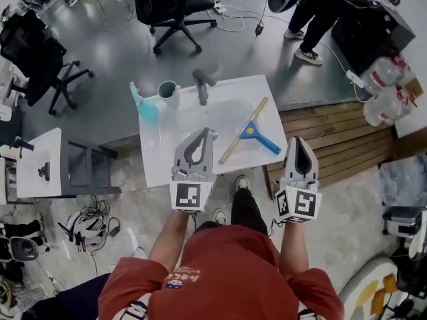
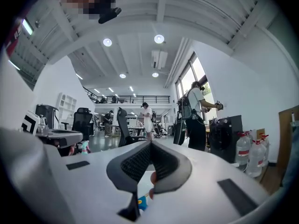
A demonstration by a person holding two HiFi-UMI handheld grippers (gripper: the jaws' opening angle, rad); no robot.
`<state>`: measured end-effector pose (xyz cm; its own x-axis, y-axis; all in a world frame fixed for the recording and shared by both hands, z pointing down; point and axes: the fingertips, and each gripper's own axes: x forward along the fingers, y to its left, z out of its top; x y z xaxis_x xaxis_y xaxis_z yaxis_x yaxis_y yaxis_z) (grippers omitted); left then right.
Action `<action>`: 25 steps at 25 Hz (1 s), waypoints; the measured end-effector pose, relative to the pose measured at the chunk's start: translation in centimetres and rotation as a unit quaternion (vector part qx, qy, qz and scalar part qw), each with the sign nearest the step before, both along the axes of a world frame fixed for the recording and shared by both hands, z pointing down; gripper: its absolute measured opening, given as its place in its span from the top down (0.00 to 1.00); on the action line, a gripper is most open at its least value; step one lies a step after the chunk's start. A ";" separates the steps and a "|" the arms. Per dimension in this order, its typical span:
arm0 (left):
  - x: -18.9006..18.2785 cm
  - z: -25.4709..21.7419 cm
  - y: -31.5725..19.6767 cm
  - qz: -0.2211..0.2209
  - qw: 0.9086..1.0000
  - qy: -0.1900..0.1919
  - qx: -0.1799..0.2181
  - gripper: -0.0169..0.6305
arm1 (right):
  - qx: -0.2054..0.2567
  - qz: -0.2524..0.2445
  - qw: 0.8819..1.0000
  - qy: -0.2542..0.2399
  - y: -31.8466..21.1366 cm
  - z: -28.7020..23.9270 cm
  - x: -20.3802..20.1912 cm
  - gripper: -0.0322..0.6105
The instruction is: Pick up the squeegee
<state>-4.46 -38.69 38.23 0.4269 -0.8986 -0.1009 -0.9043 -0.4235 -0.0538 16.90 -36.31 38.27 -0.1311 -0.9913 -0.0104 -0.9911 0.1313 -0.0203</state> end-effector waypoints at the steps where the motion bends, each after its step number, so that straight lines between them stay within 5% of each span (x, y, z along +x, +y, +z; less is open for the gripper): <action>1: 0.6 0.4 -0.9 0.000 1.000 -0.001 -0.002 0.95 | -0.002 -0.006 1.000 -0.001 -1.0 0.4 0.4 0.94; 6: 3.6 3.4 -5.4 -0.006 0.999 0.004 -0.033 0.95 | -0.024 -0.029 0.999 -0.012 -5.9 3.7 2.9 0.94; 15: 6.4 10.8 -10.4 -0.023 0.992 -0.012 -0.120 0.95 | -0.128 -0.092 0.987 -0.009 -12.6 13.1 3.7 0.93; 20: 6.8 15.9 -12.2 -0.037 0.983 -0.016 -0.179 0.95 | -0.203 -0.159 0.966 0.022 -14.3 19.1 2.2 0.87; 25: 6.7 19.9 -13.1 -0.051 0.974 -0.026 -0.220 0.95 | -0.268 -0.233 0.930 0.091 -14.8 24.5 -0.2 0.71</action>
